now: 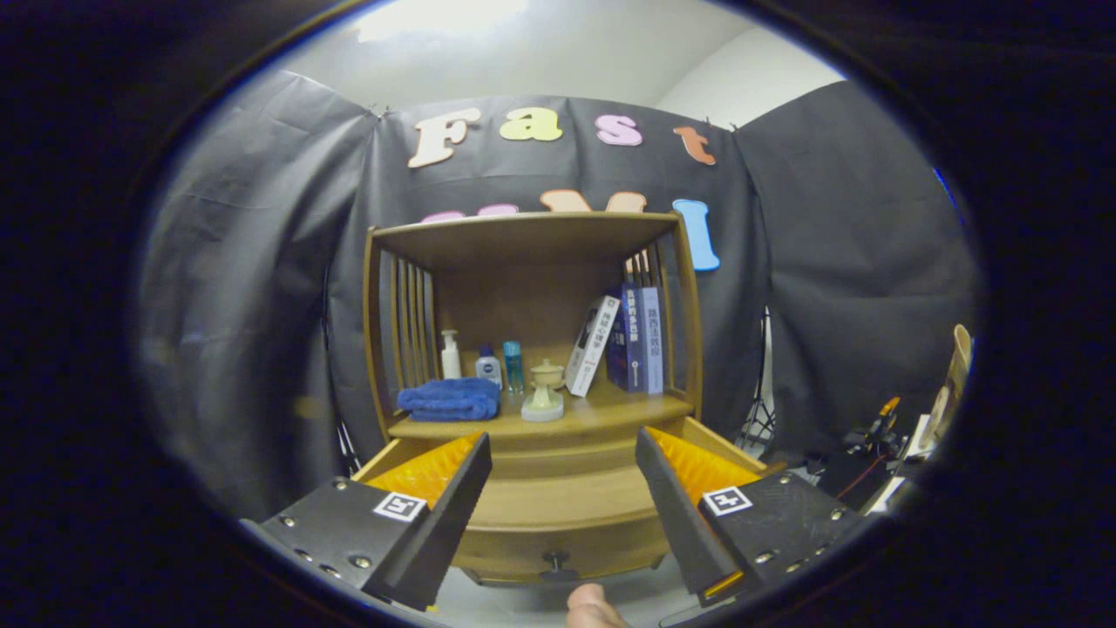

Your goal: Pull open the drawer, take out the items inside it, and place them on the countertop above the cabinet.

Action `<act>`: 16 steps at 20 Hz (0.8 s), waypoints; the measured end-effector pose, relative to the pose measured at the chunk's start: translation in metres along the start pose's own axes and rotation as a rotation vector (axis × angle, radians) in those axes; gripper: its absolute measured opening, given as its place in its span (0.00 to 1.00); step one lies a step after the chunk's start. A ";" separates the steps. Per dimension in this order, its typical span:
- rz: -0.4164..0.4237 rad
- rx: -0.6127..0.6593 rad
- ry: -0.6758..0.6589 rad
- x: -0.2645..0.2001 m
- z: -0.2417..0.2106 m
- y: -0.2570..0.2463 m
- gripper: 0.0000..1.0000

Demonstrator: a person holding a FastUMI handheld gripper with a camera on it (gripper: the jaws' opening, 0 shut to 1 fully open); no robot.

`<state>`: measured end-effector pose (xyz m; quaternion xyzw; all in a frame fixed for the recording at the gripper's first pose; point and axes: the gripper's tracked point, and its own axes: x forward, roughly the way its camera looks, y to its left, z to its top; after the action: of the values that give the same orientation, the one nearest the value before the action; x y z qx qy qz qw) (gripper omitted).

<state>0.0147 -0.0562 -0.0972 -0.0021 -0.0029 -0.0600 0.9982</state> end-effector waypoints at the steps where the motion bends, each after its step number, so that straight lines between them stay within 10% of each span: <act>1: 0.020 0.008 0.002 -0.004 -0.009 0.006 0.99; 16: -0.008 -0.052 0.136 0.019 -0.126 -0.011 1.00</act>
<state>0.0331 -0.0701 -0.2228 -0.0238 0.0663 -0.0638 0.9955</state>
